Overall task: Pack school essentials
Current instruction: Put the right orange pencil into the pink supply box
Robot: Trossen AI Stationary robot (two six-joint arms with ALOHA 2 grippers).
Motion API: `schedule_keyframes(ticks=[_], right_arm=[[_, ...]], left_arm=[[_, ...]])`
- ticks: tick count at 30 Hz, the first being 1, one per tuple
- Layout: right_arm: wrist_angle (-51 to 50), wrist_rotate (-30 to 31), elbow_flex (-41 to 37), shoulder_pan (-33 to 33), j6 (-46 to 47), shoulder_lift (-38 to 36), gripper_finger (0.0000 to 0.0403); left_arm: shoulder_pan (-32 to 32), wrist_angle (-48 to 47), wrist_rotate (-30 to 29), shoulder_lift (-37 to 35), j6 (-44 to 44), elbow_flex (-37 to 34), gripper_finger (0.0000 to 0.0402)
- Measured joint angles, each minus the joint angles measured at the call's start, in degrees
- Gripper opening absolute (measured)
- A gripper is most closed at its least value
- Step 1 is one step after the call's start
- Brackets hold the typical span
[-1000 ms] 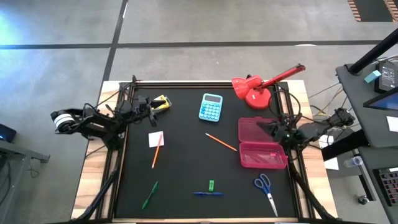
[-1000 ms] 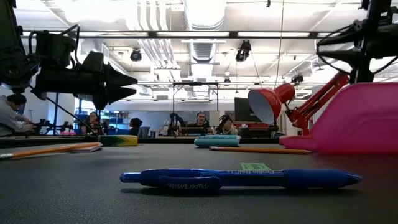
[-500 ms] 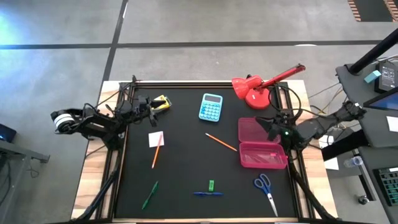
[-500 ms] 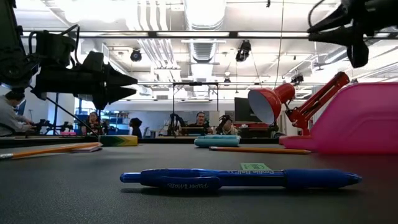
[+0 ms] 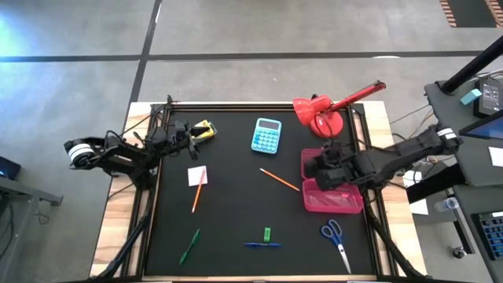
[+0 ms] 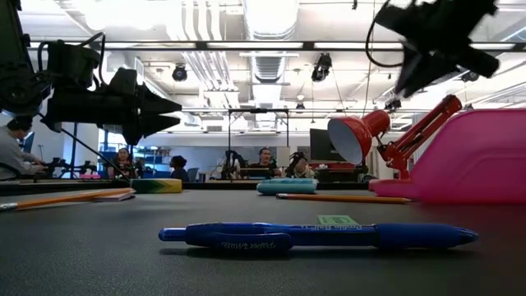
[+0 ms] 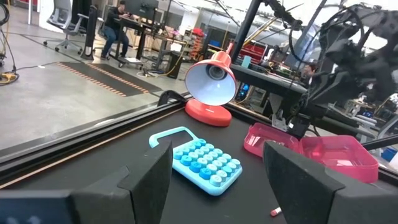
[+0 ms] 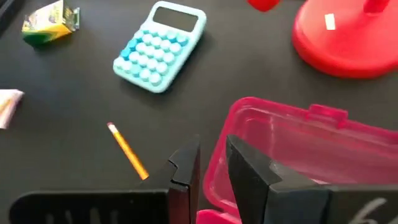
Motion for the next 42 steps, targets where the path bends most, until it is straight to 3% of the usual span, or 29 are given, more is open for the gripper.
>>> schedule_keyframes(ticks=[9, 18, 28, 32, 42], right_arm=[[-1.29, -5.17, 10.23, -4.42, -6.31, 12.73, 0.0068], [-2.37, -25.38, 18.51, -9.75, -4.16, 24.30, 0.0068], [-6.58, -28.90, 28.02, -12.86, -9.90, 36.03, 0.0074], [-6.49, -31.70, 30.07, -14.30, -10.90, 39.18, 0.0104], [-4.60, -33.44, 29.67, -15.08, -17.75, 40.36, 0.0243]], left_arm=[[-0.04, -0.02, 0.00, 0.00, 0.00, -0.02, 0.0235], [-0.02, 0.00, 0.00, 0.00, 0.00, 0.00, 0.0235], [0.00, -0.02, 0.00, 0.00, 0.00, -0.02, 0.0235], [0.00, -0.02, 0.00, 0.00, -0.02, -0.02, 0.0235], [0.00, -0.02, 0.00, 0.00, -0.01, -0.01, 0.0235]])
